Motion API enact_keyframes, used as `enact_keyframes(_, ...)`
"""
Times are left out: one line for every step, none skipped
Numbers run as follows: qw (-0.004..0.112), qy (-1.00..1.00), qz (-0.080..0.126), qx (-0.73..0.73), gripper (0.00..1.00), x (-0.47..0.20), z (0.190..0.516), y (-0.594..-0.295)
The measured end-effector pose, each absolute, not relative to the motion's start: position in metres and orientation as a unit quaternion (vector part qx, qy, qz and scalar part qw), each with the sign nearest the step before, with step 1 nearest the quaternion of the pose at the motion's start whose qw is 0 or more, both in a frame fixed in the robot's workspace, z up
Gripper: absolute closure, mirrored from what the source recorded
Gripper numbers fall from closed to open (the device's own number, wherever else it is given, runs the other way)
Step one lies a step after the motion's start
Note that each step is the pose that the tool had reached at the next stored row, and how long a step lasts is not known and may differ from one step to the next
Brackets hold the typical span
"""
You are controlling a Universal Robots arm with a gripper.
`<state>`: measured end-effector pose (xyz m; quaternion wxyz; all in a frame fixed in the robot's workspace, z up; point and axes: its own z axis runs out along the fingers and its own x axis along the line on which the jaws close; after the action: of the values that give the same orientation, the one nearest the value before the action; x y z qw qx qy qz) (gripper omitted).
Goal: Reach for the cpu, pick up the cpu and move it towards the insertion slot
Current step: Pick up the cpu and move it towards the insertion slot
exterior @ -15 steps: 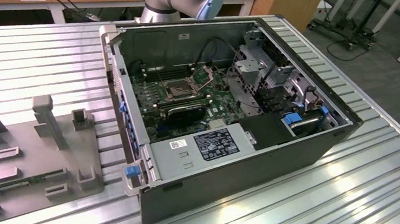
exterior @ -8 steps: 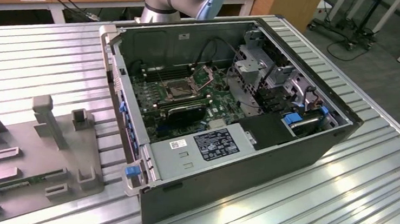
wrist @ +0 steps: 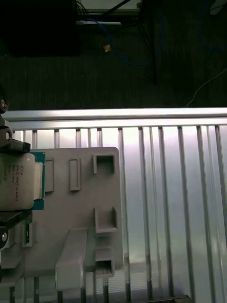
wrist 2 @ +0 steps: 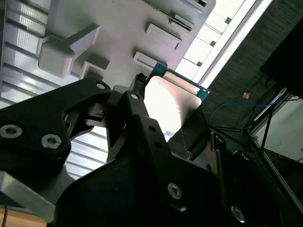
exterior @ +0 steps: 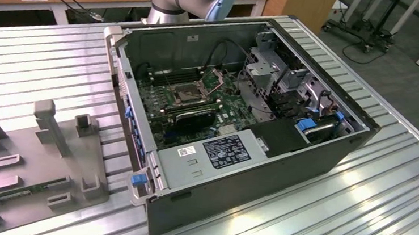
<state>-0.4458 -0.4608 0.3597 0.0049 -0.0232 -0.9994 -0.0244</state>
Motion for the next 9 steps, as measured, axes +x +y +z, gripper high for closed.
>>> enact_keyframes(0.005, -0.999, -0.024, -0.023, 0.45, -0.4458, 0.3602, -0.4608)
enact_keyframes(0.005, -0.999, -0.024, -0.023, 0.45, -0.4458, 0.3607, -0.4608)
enact_keyframes(0.005, -0.999, -0.024, -0.023, 0.45, -0.4458, 0.3612, -0.4608)
enact_keyframes(0.005, -0.999, -0.024, -0.023, 0.45, -0.4458, 0.3616, -0.4608)
enact_keyframes(0.005, -0.999, -0.024, -0.023, 0.45, -0.4458, 0.3621, -0.4608)
enact_keyframes(0.005, -0.999, -0.024, -0.023, 0.45, -0.4458, 0.3626, -0.4608)
enact_keyframes(0.005, -0.999, -0.024, -0.023, 0.45, -0.4458, 0.3631, -0.4608)
enact_keyframes(0.005, -0.999, -0.024, -0.023, 0.45, -0.4458, 0.3636, -0.4608)
enact_keyframes(0.005, -0.999, -0.024, -0.023, 0.45, -0.4458, 0.3642, -0.4608)
